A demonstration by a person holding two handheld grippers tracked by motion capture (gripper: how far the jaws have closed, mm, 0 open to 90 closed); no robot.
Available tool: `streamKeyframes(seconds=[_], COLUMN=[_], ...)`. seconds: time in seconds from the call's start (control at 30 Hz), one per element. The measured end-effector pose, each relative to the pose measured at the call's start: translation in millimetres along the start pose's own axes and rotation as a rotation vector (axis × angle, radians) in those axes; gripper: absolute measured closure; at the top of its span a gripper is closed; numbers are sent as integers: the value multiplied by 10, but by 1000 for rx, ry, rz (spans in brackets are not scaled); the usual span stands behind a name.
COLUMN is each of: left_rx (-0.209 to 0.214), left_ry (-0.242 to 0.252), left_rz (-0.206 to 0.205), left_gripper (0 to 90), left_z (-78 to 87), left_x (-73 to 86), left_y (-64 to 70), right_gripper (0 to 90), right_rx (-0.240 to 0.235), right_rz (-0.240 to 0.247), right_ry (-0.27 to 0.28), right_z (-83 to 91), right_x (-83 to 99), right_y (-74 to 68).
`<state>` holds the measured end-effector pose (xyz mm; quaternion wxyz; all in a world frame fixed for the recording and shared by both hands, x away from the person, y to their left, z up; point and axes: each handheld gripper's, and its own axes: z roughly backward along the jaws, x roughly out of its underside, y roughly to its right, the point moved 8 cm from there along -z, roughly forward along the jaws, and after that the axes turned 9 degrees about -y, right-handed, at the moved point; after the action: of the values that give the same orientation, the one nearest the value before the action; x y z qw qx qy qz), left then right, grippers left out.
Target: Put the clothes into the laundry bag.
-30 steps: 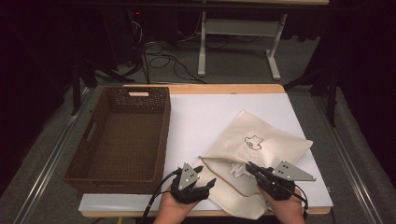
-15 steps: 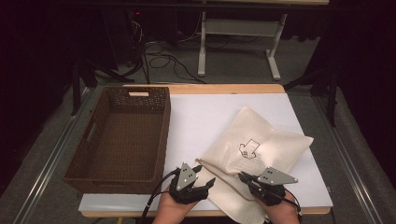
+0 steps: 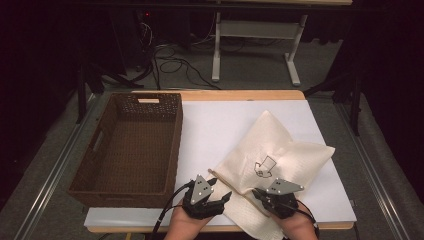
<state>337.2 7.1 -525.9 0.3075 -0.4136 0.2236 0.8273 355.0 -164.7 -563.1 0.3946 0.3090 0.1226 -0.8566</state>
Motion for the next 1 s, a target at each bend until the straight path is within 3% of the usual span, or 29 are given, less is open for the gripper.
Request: streamKeyframes(seconds=[0.2,0.57,0.83,1.0], left_rx=[-2,-5,-1,-6], left_ry=[1,-14,-6,-4], left_rz=[-6,0,18,24], left_gripper=[352,348,336,330], left_z=[-3,-45,-40,-39], left_x=[1,34,12,8], left_y=[11,4,-13,-30], right_gripper=[858,834,784,700], right_rx=[3,-8,-4,-18], right_rz=[5,0,4,-5], right_ry=[-42,-46,-18,16], right_z=[-60,-58,-15,75], right_x=[39,39,4,-48], right_y=[-1,-5,-4,-23])
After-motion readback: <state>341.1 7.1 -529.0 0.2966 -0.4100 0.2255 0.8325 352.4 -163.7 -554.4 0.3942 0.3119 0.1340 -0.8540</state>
